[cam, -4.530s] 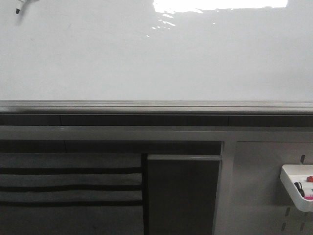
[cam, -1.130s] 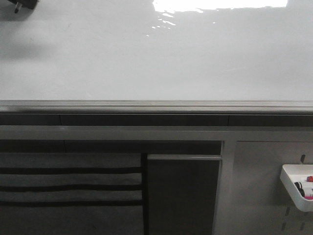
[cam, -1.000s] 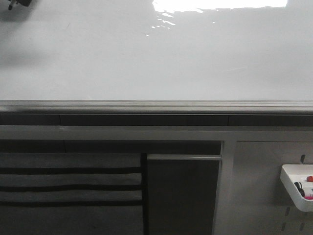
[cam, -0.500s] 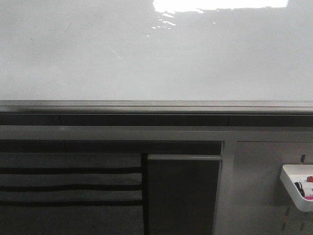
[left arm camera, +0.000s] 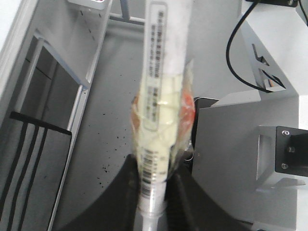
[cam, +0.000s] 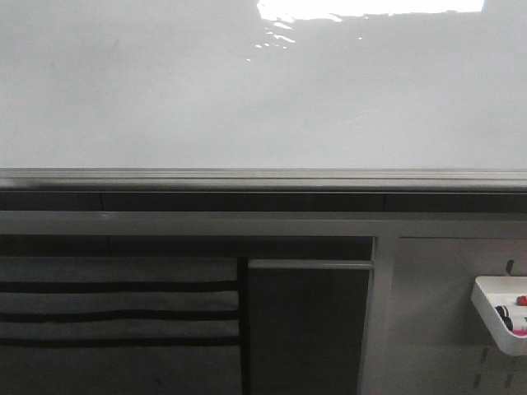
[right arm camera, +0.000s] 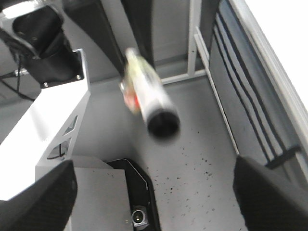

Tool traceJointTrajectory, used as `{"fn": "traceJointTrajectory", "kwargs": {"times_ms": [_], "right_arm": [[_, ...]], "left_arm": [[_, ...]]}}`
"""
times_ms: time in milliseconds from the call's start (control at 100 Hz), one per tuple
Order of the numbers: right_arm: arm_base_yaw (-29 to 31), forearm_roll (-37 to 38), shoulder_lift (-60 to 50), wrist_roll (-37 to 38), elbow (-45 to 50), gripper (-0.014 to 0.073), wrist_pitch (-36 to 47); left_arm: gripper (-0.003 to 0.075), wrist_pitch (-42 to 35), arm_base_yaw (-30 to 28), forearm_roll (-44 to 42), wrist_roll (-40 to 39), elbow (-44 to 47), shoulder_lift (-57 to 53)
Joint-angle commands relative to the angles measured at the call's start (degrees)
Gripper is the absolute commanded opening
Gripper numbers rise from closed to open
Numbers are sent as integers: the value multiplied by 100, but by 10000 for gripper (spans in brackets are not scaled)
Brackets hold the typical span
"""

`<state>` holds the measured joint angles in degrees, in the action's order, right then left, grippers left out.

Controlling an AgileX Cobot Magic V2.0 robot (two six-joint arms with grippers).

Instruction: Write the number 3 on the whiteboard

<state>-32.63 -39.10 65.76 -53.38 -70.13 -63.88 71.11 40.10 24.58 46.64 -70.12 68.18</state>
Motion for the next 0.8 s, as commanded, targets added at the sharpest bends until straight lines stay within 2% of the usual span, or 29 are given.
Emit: {"fn": "traceJointTrajectory", "kwargs": {"times_ms": [0, 210, 330, 580, 790], "right_arm": [[-296, -79, 123, -330, -407, 591, 284], [-723, 283, 503, -367, -664, 569, 487], [-785, 283, 616, -468, -672, 463, 570], [-785, 272, 706, -468, -672, 322, 738], [-785, 272, 706, -468, -672, 122, 717]], "left_arm": [[-18, -172, 114, 229, 13, -136, -31], [-18, -185, 114, 91, 13, -136, -6], [-18, -258, 114, 65, 13, -136, -6], [-18, -272, 114, 55, 13, -136, -6], [-18, -341, 114, 55, 13, -136, -6]]}}
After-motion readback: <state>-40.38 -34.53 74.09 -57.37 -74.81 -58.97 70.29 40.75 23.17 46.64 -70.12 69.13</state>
